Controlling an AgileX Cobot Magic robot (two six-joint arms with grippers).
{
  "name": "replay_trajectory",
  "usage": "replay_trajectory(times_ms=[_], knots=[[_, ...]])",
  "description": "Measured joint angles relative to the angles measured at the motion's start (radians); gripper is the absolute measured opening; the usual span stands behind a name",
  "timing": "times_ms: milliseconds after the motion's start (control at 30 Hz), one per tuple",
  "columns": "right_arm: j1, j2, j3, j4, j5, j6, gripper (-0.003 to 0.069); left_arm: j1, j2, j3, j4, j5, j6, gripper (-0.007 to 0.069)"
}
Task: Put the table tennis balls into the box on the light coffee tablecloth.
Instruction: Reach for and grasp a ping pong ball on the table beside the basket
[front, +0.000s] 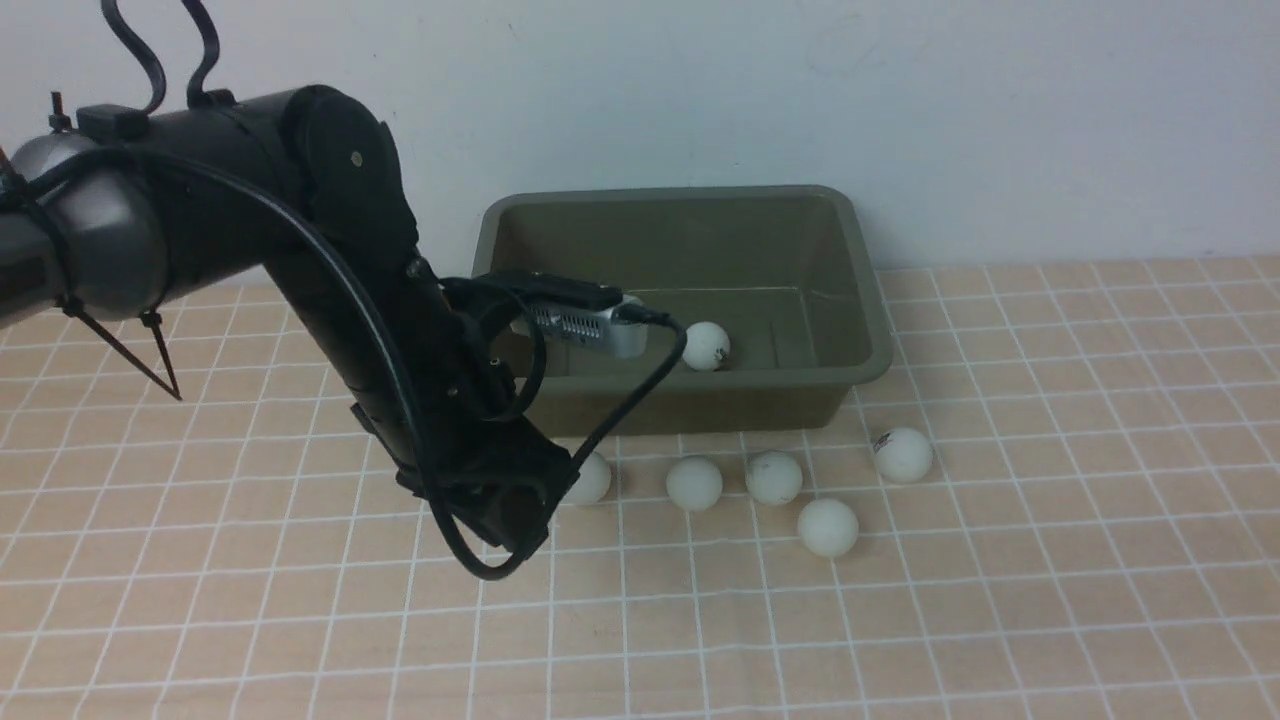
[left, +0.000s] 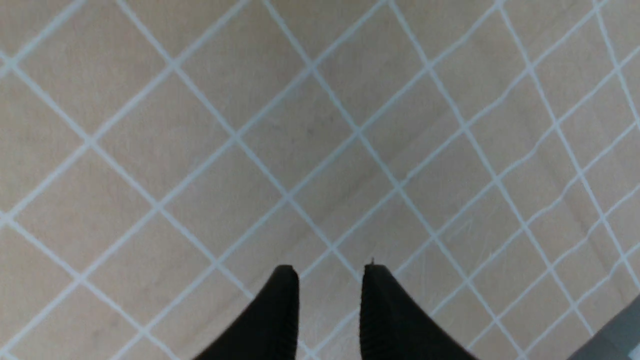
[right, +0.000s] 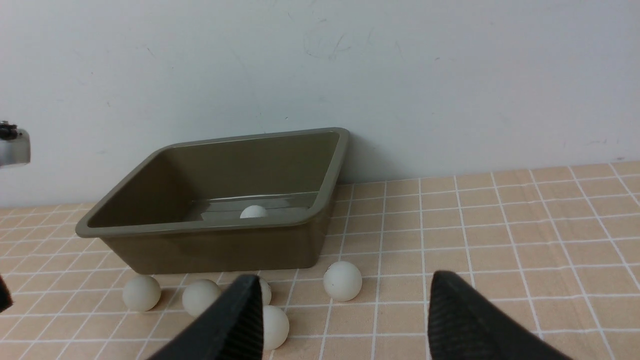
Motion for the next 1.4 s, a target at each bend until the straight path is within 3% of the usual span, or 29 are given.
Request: replay_trajectory(times_ms=[267,500,633,900,1100,1400], knots=[[0.000,0.000,0.000,0.000,0.000,0.000,0.0407,-0.001,0.008,0.000,-0.032,-0.172,0.023,0.0239],[0.000,0.000,0.000,0.000,0.000,0.000,0.0405,-0.001,0.021,0.000,-0.033,-0.080,0.021,0.0301],[0.000,0.000,0.000,0.000,0.000,0.000,0.0405,-0.001,0.021,0.000,-0.027,-0.010,0.021,0.0262],[0.000,0.000,0.000,0.000,0.000,0.000,0.0405,-0.001,-0.010,0.039,-0.029,0.048,0.021,0.0091],[0.000,0.000,0.000,0.000,0.000,0.000,0.0405,-0.001,-0.142,0.184,-0.030,0.044,0.021,0.0048],[0.000,0.000,0.000,0.000,0.000,0.000,0.0404,-0.001,-0.206,0.264,-0.103,-0.342,0.062,0.0048]])
